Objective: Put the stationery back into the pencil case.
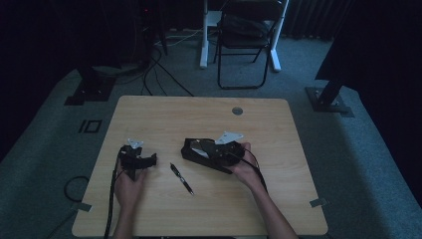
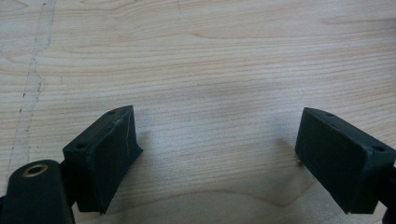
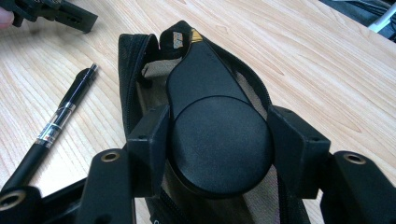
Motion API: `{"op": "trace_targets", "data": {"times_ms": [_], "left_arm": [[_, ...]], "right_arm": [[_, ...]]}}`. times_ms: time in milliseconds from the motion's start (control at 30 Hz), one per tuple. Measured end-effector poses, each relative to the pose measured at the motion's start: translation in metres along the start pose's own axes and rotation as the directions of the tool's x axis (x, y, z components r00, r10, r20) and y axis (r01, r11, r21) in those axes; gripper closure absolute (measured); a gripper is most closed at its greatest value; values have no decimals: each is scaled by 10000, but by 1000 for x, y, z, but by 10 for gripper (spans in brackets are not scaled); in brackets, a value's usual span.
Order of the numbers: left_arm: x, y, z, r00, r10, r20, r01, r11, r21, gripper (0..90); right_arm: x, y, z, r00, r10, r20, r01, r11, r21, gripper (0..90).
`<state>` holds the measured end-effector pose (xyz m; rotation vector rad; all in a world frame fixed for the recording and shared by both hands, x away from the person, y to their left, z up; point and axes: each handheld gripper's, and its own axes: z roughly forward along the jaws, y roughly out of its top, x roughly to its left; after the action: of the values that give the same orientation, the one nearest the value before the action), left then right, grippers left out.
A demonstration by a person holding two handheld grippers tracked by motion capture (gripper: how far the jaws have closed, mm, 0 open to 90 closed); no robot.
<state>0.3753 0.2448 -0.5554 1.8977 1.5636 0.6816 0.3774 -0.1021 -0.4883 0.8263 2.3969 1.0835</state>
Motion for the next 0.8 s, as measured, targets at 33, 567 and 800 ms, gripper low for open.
{"op": "trace_targets", "data": {"times_ms": [33, 567, 800], "left_arm": [[0, 0, 0, 10000, 1, 2, -1, 10000, 0, 131], [0, 0, 0, 10000, 4, 6, -4, 10000, 5, 131], [0, 0, 0, 10000, 1, 5, -1, 10000, 3, 131]], "right_arm": [[0, 0, 0, 10000, 10, -14, -10, 10000, 10, 417], [-1, -1, 5, 9999, -3, -106, 6, 9996, 284, 417], [-1, -3, 11, 9998, -25, -219, 39, 9979, 647, 416]]}}
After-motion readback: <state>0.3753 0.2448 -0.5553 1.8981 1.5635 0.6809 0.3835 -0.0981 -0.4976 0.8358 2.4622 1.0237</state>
